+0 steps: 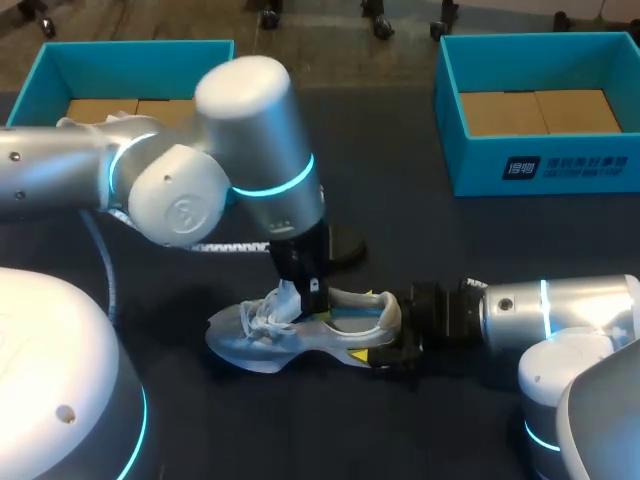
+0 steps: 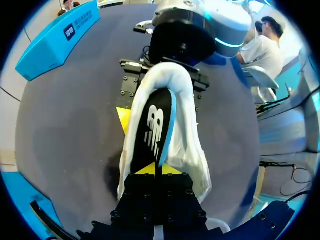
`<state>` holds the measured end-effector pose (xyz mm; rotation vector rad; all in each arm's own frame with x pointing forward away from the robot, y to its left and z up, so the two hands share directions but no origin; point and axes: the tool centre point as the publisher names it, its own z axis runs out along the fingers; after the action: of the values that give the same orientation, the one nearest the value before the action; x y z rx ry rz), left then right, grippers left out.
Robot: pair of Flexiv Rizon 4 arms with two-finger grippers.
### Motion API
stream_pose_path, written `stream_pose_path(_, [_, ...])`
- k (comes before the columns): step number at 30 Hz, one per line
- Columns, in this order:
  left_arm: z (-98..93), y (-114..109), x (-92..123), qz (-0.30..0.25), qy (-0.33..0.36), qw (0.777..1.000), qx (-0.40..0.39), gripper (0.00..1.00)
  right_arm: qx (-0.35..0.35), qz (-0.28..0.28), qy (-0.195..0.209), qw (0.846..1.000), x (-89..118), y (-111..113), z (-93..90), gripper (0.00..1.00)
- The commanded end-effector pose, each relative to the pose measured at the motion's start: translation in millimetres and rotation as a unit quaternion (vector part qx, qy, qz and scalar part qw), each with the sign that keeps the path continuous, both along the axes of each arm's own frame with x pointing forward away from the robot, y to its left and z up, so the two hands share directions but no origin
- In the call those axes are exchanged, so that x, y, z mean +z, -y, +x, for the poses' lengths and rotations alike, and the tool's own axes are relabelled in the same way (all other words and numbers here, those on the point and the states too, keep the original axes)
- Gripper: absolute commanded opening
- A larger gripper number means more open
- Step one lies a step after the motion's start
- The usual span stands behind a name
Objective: Take the shoe out of the shoebox, open the shoe tongue, remove and reinsert the insole, then place the shoe into the shoebox
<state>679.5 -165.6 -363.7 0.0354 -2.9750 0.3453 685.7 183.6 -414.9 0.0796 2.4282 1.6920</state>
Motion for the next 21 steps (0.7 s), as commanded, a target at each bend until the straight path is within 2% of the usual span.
stream_pose_path(1, [0.7,-6.6,8.0,-0.014,-0.002,1.0,0.0,0.0,0.0,-0.002,0.0,1.0,-2.1,-2.8,-0.7,0.0])
stream_pose_path(14, [-0.1,-15.7,29.3,-0.074,0.009,0.997,0.027,0.0,0.0,-0.002,0.0,1.0,-2.1,-2.8,-0.7,0.0])
stream_pose_path(21, [-4.9,-7.1,34.4,-0.083,0.028,0.996,0.035,0.0,0.0,-0.002,0.0,1.0,-2.1,-2.8,-0.7,0.0])
